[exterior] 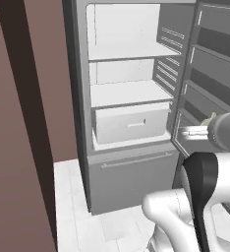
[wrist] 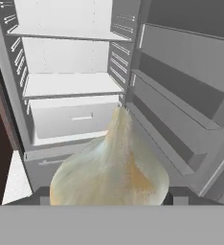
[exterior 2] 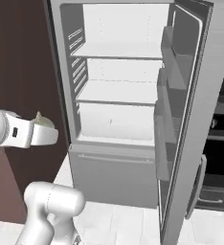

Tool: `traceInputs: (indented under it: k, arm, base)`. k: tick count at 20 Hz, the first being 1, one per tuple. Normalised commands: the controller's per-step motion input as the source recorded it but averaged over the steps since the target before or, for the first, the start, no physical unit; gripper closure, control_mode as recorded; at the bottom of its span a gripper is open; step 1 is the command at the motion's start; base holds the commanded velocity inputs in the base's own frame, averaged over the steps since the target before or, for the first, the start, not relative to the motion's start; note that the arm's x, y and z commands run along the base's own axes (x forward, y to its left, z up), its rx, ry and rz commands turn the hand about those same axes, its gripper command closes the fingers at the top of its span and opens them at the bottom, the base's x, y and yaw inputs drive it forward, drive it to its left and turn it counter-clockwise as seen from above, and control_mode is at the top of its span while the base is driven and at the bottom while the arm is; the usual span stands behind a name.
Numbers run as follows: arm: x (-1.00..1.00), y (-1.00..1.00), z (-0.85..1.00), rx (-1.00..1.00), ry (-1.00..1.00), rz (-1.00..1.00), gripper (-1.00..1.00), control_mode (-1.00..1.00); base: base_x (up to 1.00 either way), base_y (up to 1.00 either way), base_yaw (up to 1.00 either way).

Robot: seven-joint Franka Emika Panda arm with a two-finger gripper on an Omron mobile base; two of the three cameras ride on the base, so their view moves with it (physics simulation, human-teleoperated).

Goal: Gather the sweet potato and garlic from the fridge and place them on a tray on the dining counter. Then gather the fish and steak from the fridge and place them on the other tray.

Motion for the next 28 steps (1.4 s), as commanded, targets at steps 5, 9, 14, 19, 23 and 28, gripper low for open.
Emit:
traceInputs:
  k: [5, 9, 14, 19, 23, 28]
  arm:
    - [0.00, 0.00, 0.00, 0.00, 0.00, 0.00, 1.00, 1.00]
    - [0.00, 0.00, 0.00, 0.00, 0.00, 0.00, 1.00, 1.00]
    - [0.00, 0.00, 0.00, 0.00, 0.00, 0.00, 1.00, 1.00]
    - [0.00, 0.00, 0.00, 0.00, 0.00, 0.00, 1.00, 1.00]
    - [0.00, 0.00, 0.00, 0.00, 0.00, 0.00, 1.00, 1.00]
    - [0.00, 0.00, 0.00, 0.00, 0.00, 0.00, 1.00, 1.00]
  base:
    - [-0.83, 0.02, -0.05]
    - [-0.83, 0.02, -0.07]
    - [-0.83, 0.01, -0.10]
    - [-0.79, 0.00, -0.15]
    - [-0.75, 0.01, -0.21]
    - [-0.71, 0.00, -0.25]
